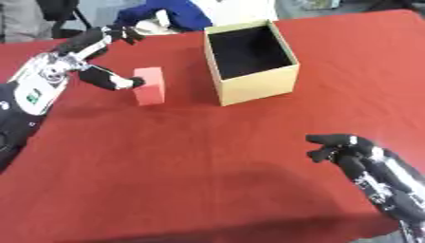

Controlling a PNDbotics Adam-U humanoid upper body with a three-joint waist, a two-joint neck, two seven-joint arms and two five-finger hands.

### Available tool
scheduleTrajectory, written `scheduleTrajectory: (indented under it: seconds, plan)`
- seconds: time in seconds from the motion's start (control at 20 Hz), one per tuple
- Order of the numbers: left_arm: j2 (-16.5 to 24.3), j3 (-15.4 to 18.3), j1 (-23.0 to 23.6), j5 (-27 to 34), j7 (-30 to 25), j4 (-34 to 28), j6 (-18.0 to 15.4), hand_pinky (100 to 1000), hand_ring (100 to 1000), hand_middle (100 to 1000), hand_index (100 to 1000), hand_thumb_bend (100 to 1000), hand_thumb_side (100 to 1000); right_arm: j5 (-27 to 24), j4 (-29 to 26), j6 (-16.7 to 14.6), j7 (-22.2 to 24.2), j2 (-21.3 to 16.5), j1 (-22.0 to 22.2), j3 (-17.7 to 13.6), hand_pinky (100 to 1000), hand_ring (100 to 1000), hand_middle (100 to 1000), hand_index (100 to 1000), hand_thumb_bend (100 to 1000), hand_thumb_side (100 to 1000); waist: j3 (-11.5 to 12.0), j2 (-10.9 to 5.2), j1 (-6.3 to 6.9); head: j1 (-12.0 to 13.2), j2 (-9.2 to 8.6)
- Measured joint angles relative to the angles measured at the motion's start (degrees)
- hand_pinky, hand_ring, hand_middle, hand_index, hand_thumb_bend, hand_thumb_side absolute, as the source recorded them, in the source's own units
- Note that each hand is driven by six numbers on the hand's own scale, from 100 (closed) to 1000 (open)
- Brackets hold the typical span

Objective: Pick up objects on the table and place them in the box.

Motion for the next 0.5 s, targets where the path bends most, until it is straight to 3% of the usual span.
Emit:
scheduleTrajectory:
  seconds: [0.5]
  plan:
    - [-1.4,-0.7,-0.9,-3.2,-0.4,3.0,-1.1,1000,808,804,893,561,504,0.0,0.0,0.1,0.1,0.0,0.0,0.2,847,934,590,824,100,549,-0.3,0.00,0.18,0.3,0.00]
